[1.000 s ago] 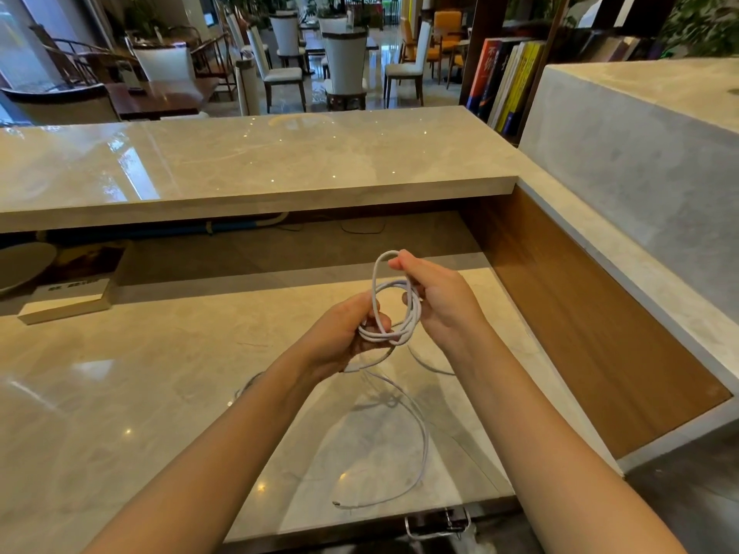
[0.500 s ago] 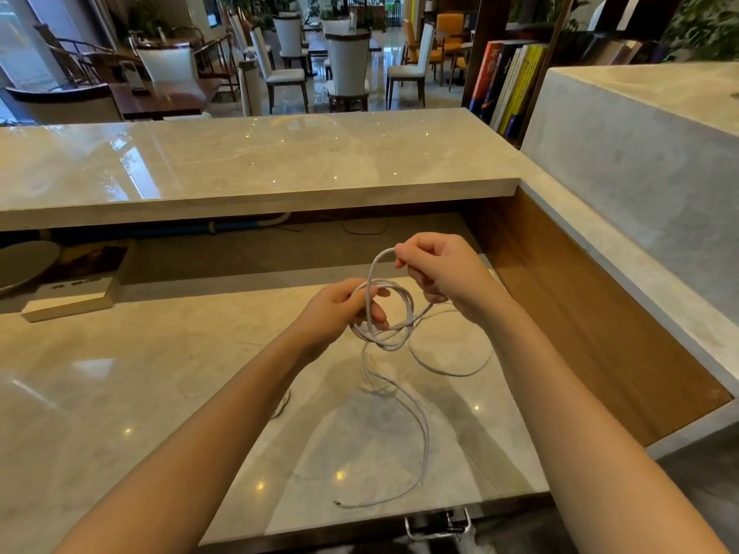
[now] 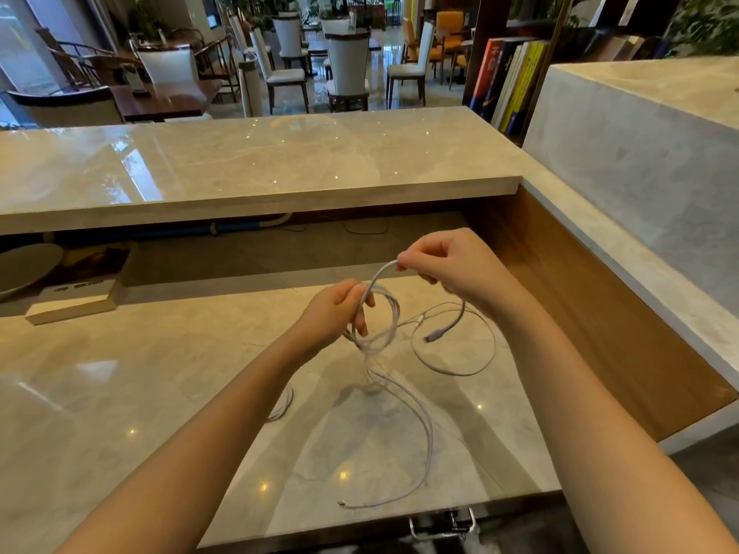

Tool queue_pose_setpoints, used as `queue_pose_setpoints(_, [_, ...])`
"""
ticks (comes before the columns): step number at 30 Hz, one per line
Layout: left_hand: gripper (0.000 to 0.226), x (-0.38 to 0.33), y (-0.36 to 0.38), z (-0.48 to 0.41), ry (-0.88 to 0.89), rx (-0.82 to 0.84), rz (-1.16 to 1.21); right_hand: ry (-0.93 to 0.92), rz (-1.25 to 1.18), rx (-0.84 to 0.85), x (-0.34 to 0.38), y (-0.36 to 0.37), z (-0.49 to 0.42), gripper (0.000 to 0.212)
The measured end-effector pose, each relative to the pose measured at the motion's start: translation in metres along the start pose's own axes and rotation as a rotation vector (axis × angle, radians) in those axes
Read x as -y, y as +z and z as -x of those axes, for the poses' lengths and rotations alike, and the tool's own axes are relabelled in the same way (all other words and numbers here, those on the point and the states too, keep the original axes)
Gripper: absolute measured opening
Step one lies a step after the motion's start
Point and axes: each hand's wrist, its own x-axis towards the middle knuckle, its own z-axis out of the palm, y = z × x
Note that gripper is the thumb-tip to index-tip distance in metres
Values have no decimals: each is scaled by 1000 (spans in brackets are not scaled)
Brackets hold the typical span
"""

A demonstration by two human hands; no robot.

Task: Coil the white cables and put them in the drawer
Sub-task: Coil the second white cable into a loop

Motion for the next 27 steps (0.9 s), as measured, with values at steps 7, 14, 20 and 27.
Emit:
queue_pose_setpoints(7, [52,-9,4,12,-73,430,476,-105,1,-238,-8,10,-14,17])
queue_pose_setpoints(14, [32,-24,9,21,-30,440,288,-143,-11,-239,-15,24,-29,13])
queue_pose_setpoints(20, [29,-24,7,18,4,45,296,73,91,-156,-56,32,-12,31])
queue_pose_setpoints(27, [49,-24,2,5,-116,-135,308,47,38,8,-40,44,16,23])
